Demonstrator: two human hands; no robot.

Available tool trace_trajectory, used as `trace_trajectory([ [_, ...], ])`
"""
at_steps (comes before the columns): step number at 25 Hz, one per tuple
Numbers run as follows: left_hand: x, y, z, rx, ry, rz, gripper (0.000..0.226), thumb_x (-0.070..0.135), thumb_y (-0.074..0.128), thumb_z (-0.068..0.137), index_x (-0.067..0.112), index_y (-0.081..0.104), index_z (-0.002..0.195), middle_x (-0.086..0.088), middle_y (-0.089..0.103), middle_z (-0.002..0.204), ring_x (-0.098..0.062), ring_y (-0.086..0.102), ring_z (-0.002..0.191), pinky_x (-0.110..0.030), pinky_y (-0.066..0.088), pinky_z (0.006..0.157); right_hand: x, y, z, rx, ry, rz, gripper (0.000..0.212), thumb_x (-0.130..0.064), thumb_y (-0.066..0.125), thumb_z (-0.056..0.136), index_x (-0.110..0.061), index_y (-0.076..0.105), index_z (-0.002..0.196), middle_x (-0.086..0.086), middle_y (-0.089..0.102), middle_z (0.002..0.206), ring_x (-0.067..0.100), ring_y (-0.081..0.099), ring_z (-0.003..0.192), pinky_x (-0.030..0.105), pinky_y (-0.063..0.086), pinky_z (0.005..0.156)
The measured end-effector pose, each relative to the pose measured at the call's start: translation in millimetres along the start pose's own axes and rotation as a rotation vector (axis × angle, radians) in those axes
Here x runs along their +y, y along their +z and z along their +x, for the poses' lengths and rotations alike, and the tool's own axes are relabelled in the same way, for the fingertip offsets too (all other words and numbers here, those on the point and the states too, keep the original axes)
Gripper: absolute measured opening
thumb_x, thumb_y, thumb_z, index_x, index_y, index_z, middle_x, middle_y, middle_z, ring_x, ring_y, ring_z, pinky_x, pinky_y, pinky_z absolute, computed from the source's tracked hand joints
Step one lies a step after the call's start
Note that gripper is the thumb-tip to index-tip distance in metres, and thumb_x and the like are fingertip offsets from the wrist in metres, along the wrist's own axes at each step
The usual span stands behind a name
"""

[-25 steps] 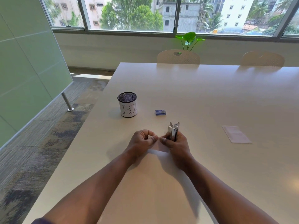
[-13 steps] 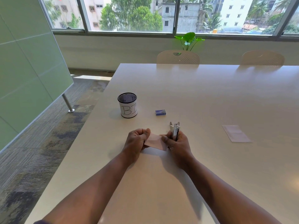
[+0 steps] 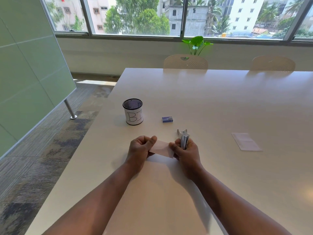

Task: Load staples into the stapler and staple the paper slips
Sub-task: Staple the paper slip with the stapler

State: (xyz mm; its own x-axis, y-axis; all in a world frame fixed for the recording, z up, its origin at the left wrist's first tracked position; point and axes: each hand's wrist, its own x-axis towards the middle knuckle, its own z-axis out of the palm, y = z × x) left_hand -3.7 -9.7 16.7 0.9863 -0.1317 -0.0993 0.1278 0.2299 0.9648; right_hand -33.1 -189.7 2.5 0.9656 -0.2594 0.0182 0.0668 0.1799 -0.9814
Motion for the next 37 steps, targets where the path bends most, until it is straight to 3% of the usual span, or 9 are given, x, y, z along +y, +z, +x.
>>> trace_trajectory([
  [3,0,-2,1,-0.056,-0.002,0.051,0.007,0.012,0.071,0.093,0.009,0.066,0.089,-0.018,0.062,0.084,-0.026,0.064,0.085,-0.036,0.062,0.079,1,-1,-1,0.054,-0.005,-0.008,0.014,-0.009,0.074,0.089,-0.014,0.062,0.088,0.001,0.056,0.070,0.014,0.052,0.062,0.028,0.048,0.057],
  [6,0,-2,6,-0.021,-0.049,0.018,0.005,0.007,0.062,0.099,0.011,0.061,0.096,-0.016,0.068,0.091,-0.024,0.071,0.084,-0.032,0.062,0.073,3,-2,-2,0.075,0.007,0.020,0.011,-0.011,0.069,0.093,-0.012,0.061,0.100,0.001,0.058,0.077,0.014,0.054,0.067,0.034,0.049,0.067],
  [12,-1,-4,9,0.108,-0.034,-0.172,0.027,-0.002,0.057,0.099,0.016,0.047,0.116,-0.017,0.064,0.096,-0.032,0.075,0.084,-0.031,0.061,0.070,5,6,-2,0.038,-0.050,-0.264,0.033,-0.025,0.067,0.089,-0.035,0.044,0.111,-0.004,0.057,0.096,0.001,0.054,0.074,0.022,0.045,0.070],
  [15,-2,-5,8,0.098,-0.014,-0.230,0.045,-0.009,0.056,0.097,0.025,0.046,0.125,-0.016,0.069,0.100,-0.028,0.073,0.087,-0.031,0.061,0.072,3,7,-1,-0.017,-0.007,-0.182,0.032,-0.042,0.070,0.085,-0.038,0.045,0.106,0.000,0.054,0.087,0.014,0.050,0.068,0.032,0.043,0.064],
  [18,1,-5,8,0.079,-0.053,-0.334,0.048,-0.010,0.056,0.096,0.026,0.053,0.128,-0.012,0.075,0.101,-0.026,0.075,0.089,-0.031,0.061,0.072,0,9,-1,-0.078,-0.010,-0.167,0.024,-0.058,0.070,0.083,-0.041,0.054,0.089,-0.004,0.051,0.071,0.013,0.044,0.057,0.031,0.040,0.052],
  [22,9,-2,8,0.078,-0.117,-0.386,0.030,-0.004,0.059,0.096,0.007,0.059,0.124,-0.023,0.071,0.114,-0.026,0.075,0.089,-0.032,0.063,0.073,-6,17,-4,-0.157,-0.049,-0.188,0.027,-0.057,0.066,0.088,-0.031,0.061,0.083,-0.007,0.053,0.068,0.010,0.048,0.058,0.024,0.044,0.052],
  [26,20,4,10,0.092,-0.100,-0.335,0.019,-0.001,0.062,0.096,0.001,0.063,0.115,-0.025,0.071,0.114,-0.028,0.074,0.093,-0.033,0.064,0.078,-13,23,-7,-0.244,-0.012,-0.165,0.029,-0.043,0.063,0.096,-0.015,0.065,0.102,0.007,0.069,0.092,0.015,0.064,0.079,0.032,0.053,0.069],
  [29,25,8,6,0.031,-0.071,-0.283,0.020,0.000,0.063,0.095,-0.002,0.063,0.116,-0.025,0.073,0.111,-0.034,0.075,0.097,-0.035,0.064,0.080,-21,26,-8,-0.267,0.063,-0.081,0.042,-0.042,0.064,0.091,-0.009,0.057,0.115,0.013,0.072,0.105,0.019,0.067,0.090,0.037,0.054,0.076],
  [37,34,13,0,0.043,0.086,-0.142,0.018,0.000,0.064,0.095,0.001,0.065,0.113,-0.015,0.077,0.104,-0.031,0.075,0.099,-0.036,0.063,0.084,-27,30,-8,-0.295,0.069,0.064,0.044,-0.037,0.070,0.092,-0.005,0.057,0.118,0.007,0.062,0.093,0.025,0.052,0.087,0.033,0.046,0.069],
])
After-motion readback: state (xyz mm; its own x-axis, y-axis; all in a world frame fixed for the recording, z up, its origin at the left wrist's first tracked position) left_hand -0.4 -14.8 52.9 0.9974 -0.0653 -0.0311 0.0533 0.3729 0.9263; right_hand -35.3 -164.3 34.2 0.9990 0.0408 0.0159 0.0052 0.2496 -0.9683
